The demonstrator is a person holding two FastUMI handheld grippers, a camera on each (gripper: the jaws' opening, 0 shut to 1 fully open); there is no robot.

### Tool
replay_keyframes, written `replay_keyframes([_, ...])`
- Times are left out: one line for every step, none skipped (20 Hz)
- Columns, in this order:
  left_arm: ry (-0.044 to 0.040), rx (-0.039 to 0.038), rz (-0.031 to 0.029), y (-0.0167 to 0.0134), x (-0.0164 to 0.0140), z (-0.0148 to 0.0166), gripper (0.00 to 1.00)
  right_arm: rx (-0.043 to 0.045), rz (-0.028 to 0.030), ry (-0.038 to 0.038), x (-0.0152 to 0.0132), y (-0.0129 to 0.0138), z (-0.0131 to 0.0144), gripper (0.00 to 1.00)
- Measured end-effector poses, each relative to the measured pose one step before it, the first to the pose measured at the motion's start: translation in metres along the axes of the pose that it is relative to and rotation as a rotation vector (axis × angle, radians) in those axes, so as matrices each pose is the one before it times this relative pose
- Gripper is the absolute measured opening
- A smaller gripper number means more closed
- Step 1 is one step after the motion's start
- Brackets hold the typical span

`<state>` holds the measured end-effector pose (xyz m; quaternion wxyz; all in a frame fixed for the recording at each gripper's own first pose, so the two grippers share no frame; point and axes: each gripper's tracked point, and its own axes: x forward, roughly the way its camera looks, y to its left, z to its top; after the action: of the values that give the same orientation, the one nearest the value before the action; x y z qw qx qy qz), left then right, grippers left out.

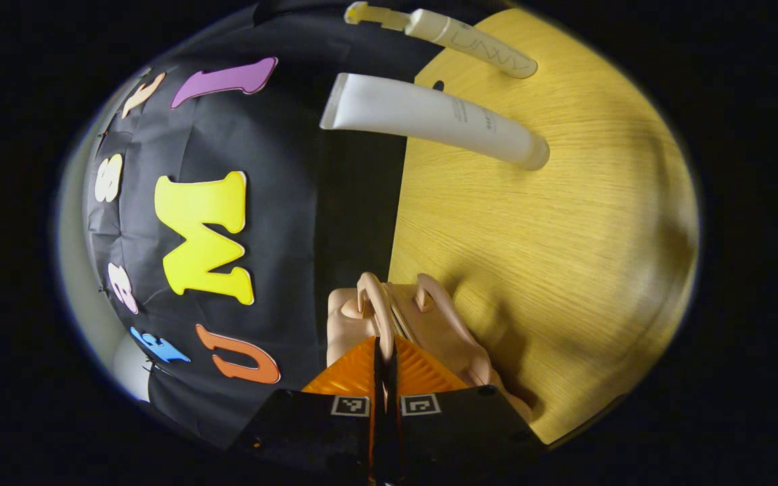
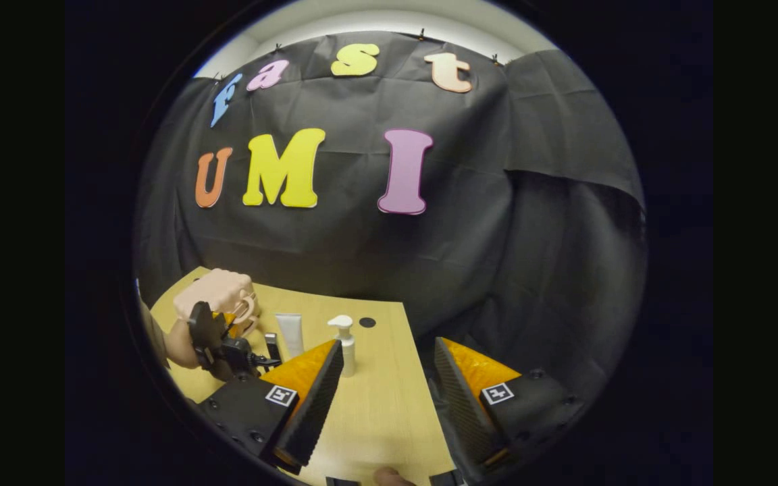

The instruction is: First open the suitcase, pack the skin care products into it, and then close the suitcase.

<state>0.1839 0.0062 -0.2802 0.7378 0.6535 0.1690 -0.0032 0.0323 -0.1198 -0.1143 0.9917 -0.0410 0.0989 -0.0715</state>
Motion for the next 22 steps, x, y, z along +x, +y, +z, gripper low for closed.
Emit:
replay_keyframes([-0.00638, -0.02843, -0.01015, 0.00311, -0.00211, -0.00004, 0.03, 0.00196, -0.0114, -0.00741, -0.00254, 0.00313, 0.00396, 0.81])
replay_keyframes([-0.00102, -0.03757, -0.00822, 0.0034, -0.00378, -0.00215, 0.02, 0.0023, -0.0093, -0.00559, 0.00007, 0.00457, 0.00213, 0.8])
replay_keyframes([-0.00309, -0.0372, -0.00364, 0.00538, -0.00346, -0.00077, 0.02, 0.00198, -0.00732, -0.00636, -0.00148, 0.00359, 0.00328, 0.8])
replay_keyframes([-0.00624, -0.03412, -0.00076, 0.00807, -0.00472, -0.0012, 0.03, 0.00023, -0.00659, -0.00577, -0.00101, 0.00471, 0.00326, 0.8])
replay_keyframes([-0.00656, -0.03257, 0.00218, 0.00907, -0.00261, -0.0007, 0.02, -0.00117, -0.00639, -0.00671, -0.00143, 0.00484, 0.00309, 0.8])
replay_keyframes([-0.00769, -0.03229, -0.00059, 0.00942, -0.00507, -0.00215, 0.03, 0.0005, -0.00415, -0.00483, -0.00079, 0.00535, 0.00172, 0.8])
replay_keyframes([-0.01054, -0.03265, 0.00555, 0.01104, -0.00317, -0.00123, 0.03, 0.00199, -0.00404, -0.00125, -0.00121, 0.00645, 0.0021, 0.8])
replay_keyframes([-0.01171, -0.02595, 0.00905, 0.01296, -0.00551, -0.00144, 0.03, 0.00167, -0.00341, 0.00038, -0.00046, 0.00779, 0.00016, 0.8])
replay_keyframes([-0.01186, -0.02262, 0.01603, 0.01409, -0.00351, -0.00087, 0.02, 0.00543, 0.00027, 0.00329, -0.00156, 0.00862, 0.00063, 0.81])
replay_keyframes([-0.00879, -0.02793, 0.02046, 0.01401, -0.00256, -0.00415, 0.03, 0.00727, 0.00473, 0.0049, -0.00072, 0.0087, 0.00046, 0.81])
replay_keyframes([-0.00502, -0.02584, 0.00902, 0.01225, -0.00111, -0.00456, 0.03, 0.00516, 0.00757, 0.00246, -0.00114, 0.01031, 0.00151, 0.81])
replay_keyframes([-0.00579, -0.01858, 0.00898, 0.01176, -0.00043, -0.00442, 0.03, -0.00208, 0.00609, -0.00206, -0.00054, 0.01143, 0.00245, 0.81])
replay_keyframes([-0.00886, -0.02163, 0.0075, 0.01292, 0.00105, -0.00337, 0.03, -0.0069, 0.00304, -0.00352, 0.00009, 0.0094, 0.00373, 0.81])
replay_keyframes([-0.01098, -0.0303, 0.00954, 0.01237, 0.00009, -0.00399, 0.03, -0.00111, 0.00506, 0.00023, 0.00062, 0.00765, 0.00186, 0.8])
replay_keyframes([-0.00711, -0.04844, 0.00753, 0.01147, 0.00002, -0.00316, 0.03, 0.01066, 0.0087, 0.00898, 0.00055, 0.00999, 0.00187, 0.8])
replay_keyframes([-0.00256, -0.05687, -0.00242, 0.0127, 0.00069, -0.00615, 0.02, 0.00889, 0.00879, 0.00189, 0.00011, 0.00979, 0.00223, 0.81])
replay_keyframes([0.00032, -0.04029, -0.00108, 0.00955, -0.00074, -0.00314, 0.02, -0.0009, 0.0001, -0.00842, 0.00069, 0.00816, 0.00632, 0.8])
replay_keyframes([-0.00607, -0.02896, -0.00116, 0.01117, 0.00215, -0.00336, 0.02, -0.0081, -0.00363, -0.00753, 0.00061, 0.00663, 0.00463, 0.81])
replay_keyframes([-0.00845, -0.03039, -0.00117, 0.00994, 0.00104, -0.00215, 0.02, -0.00308, 0.00122, -0.00063, 0.00202, 0.00721, 0.00353, 0.8])
replay_keyframes([0.00025, -0.03156, -0.00069, 0.01074, -0.00086, -0.00784, 0.02, 0.00608, 0.00526, 0.00408, 0.00096, 0.00841, 0.00091, 0.8])
replay_keyframes([-0.00622, -0.04142, 0.00328, 0.01407, 0.0013, -0.00691, 0.02, 0.01204, 0.00615, 0.0094, 0.00131, 0.01154, 0.00179, 0.81])
replay_keyframes([-0.007, -0.02583, 0.00792, 0.01078, -0.00035, -0.00503, 0.02, 0.00213, 0.00215, 0.00748, 0.00094, 0.00678, 0.00073, 0.81])
